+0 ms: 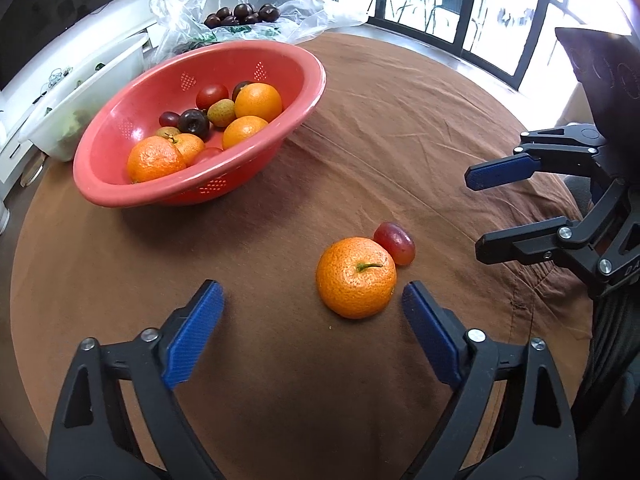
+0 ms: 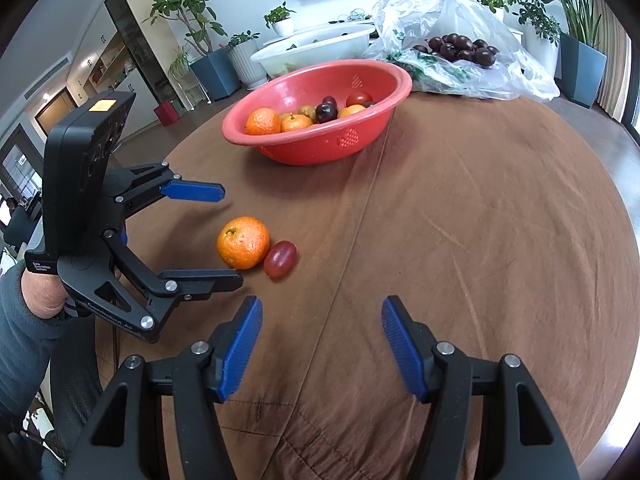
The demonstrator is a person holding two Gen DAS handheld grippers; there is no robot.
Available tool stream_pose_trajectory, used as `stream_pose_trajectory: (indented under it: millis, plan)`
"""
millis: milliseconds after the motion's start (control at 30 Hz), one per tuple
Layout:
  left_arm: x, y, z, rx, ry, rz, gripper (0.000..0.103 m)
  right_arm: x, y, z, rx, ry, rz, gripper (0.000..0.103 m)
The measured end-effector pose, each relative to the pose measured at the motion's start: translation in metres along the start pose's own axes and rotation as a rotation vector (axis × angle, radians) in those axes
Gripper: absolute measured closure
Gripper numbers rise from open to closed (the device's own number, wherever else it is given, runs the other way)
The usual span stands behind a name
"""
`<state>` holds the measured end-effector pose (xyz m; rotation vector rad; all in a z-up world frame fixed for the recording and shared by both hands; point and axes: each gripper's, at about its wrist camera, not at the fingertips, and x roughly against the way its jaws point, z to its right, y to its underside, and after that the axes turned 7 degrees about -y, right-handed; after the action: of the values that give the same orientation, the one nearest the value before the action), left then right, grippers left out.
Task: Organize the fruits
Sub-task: 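Move both open tools back to the last mandarin and red plum, then grasp the mandarin with the left tool while the right tool grasps the small red plum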
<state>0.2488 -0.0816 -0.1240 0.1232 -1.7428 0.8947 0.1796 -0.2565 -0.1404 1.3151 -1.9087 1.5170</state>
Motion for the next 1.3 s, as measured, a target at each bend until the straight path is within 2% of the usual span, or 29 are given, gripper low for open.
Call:
stream_pose_trajectory:
  millis: [33, 167, 333, 633, 933, 1167, 1300]
  plan:
    - [0.000, 0.000, 0.000, -0.001, 0.002, -0.001, 0.020, 0.000, 0.000, 0.000, 0.000, -0.001, 0.000, 0.037]
    - [-0.002, 0.001, 0.000, 0.003, 0.022, -0.008, 0.027, 0.000, -0.001, 0.000, 0.001, 0.000, -0.001, 0.037]
    - [0.001, 0.001, 0.003, 0.003, 0.051, -0.002, 0.045, -0.001, -0.002, -0.001, 0.003, 0.004, -0.004, 0.037]
    - [0.002, -0.001, 0.008, 0.003, 0.094, 0.008, 0.064, -0.003, -0.006, -0.002, 0.009, 0.010, -0.006, 0.038]
    - [0.010, 0.007, 0.003, 0.048, 0.070, 0.032, 0.067, -0.018, -0.017, -0.013, 0.059, 0.020, -0.030, 0.043]
    - [0.030, 0.024, -0.014, 0.135, 0.034, 0.052, 0.067, -0.036, -0.030, -0.029, 0.117, 0.040, -0.064, 0.056]
    - [0.038, 0.035, -0.019, 0.169, 0.023, 0.060, 0.067, -0.046, -0.032, -0.036, 0.136, 0.061, -0.088, 0.060]
